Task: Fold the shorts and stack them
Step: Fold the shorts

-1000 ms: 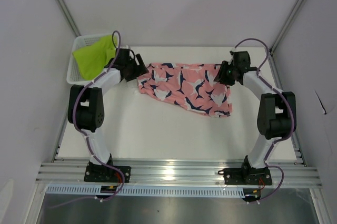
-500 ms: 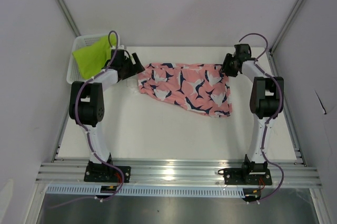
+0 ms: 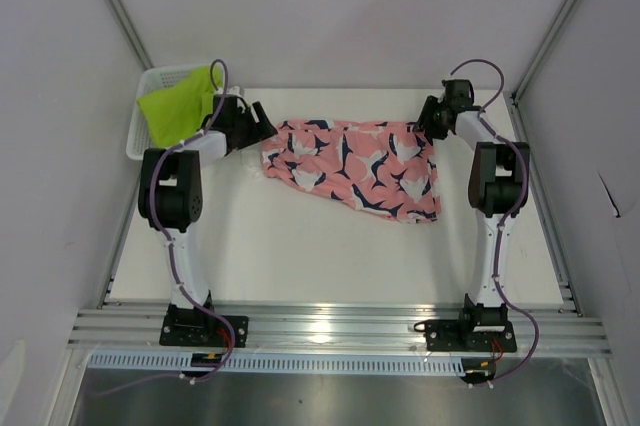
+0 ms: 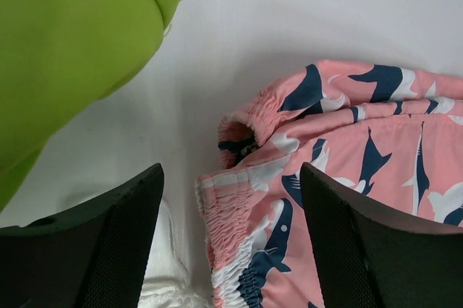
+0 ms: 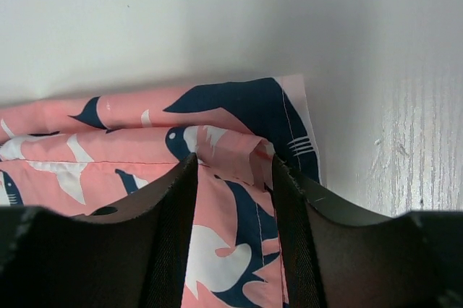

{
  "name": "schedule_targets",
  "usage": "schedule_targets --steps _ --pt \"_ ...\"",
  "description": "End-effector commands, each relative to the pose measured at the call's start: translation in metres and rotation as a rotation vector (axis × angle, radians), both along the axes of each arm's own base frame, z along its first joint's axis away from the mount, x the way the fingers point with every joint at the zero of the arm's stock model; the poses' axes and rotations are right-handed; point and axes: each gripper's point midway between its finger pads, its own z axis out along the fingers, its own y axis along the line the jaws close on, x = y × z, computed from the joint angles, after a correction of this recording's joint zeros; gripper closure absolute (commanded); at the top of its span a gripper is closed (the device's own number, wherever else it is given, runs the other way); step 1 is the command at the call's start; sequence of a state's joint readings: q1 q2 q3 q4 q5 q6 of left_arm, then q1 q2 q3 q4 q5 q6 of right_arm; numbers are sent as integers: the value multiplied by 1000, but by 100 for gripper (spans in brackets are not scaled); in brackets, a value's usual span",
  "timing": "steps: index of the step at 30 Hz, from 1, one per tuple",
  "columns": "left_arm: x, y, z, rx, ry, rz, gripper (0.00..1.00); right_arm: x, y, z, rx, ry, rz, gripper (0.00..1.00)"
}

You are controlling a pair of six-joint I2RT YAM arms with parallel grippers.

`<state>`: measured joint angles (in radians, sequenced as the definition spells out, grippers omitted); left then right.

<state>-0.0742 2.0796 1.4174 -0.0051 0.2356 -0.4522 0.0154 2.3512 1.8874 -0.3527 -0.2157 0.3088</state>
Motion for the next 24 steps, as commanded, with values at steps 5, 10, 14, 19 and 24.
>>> schedule_targets --steps 5,10,14,19,24 --pt "17 -1 14 2 -41 -31 28 17 -2 3 -8 -43 28 54" --pt "18 -3 11 -2 -25 -44 35 16 3 0 20 -40 38 73" --pt "19 -3 11 -2 -28 -44 42 17 3 10 25 -73 31 95" --pt "21 -4 9 -4 -18 -50 44 17 -13 21 39 -107 1 100" --pt "21 -7 8 -14 -13 -64 62 15 -13 22 57 -112 0 100"
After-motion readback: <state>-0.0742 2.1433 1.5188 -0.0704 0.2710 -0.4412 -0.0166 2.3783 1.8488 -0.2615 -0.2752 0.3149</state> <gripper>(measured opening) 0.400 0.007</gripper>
